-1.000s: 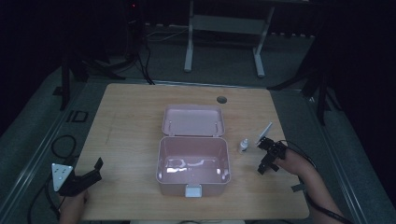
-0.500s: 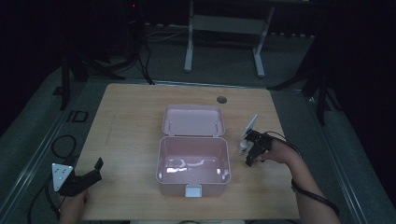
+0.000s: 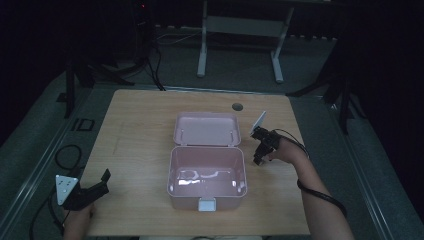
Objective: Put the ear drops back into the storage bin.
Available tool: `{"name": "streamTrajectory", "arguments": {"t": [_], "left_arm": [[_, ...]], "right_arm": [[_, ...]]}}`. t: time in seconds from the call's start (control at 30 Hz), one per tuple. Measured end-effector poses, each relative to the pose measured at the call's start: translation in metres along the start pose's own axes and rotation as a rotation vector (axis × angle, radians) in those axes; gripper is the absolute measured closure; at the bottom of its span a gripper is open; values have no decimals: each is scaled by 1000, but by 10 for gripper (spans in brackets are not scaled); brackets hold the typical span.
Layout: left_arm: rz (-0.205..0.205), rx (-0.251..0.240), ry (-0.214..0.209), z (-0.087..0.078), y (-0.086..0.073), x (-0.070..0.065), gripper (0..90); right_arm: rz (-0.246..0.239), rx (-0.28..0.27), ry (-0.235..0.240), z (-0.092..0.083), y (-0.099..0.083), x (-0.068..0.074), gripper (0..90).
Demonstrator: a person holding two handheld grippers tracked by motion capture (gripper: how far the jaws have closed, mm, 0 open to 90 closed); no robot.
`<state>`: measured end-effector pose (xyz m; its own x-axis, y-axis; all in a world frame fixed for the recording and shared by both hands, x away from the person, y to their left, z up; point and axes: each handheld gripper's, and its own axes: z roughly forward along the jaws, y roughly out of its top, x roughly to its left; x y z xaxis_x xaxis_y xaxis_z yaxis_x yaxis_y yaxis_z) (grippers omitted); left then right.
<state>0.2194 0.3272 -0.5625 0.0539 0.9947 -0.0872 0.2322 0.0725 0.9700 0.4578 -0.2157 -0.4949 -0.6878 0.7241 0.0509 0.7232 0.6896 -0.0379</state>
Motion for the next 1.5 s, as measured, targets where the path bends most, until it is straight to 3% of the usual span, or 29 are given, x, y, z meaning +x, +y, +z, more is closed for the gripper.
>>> {"name": "streamTrajectory", "arguments": {"t": [0.07, 0.17, 0.37, 0.63, 0.83, 1.03, 1.23, 1.5], "left_arm": [[-1, 0, -1, 0, 0, 0, 5], [0, 4, -1, 0, 0, 0, 5], [-1, 3, 0, 0, 0, 0, 5], [0, 2, 1, 0, 0, 0, 5], [-1, 3, 1, 0, 0, 0, 5], [-1, 2, 2, 0, 0, 0, 5], [0, 2, 3, 0, 0, 0, 5], [0, 2, 3, 0, 0, 0, 5]], "right_arm": [[-2, 3, -4, 1, 1, 0, 340], [-20, 34, -21, 5, 5, 0, 455], [8, 49, 15, 11, 9, -3, 508], [-47, 78, -14, 18, 12, 3, 593], [-80, 84, -12, 15, 10, 4, 595], [-165, 75, -15, 10, 4, 9, 595], [-301, 81, -39, 6, -7, 16, 596], [-461, 94, -24, 4, -24, 25, 595]]}}
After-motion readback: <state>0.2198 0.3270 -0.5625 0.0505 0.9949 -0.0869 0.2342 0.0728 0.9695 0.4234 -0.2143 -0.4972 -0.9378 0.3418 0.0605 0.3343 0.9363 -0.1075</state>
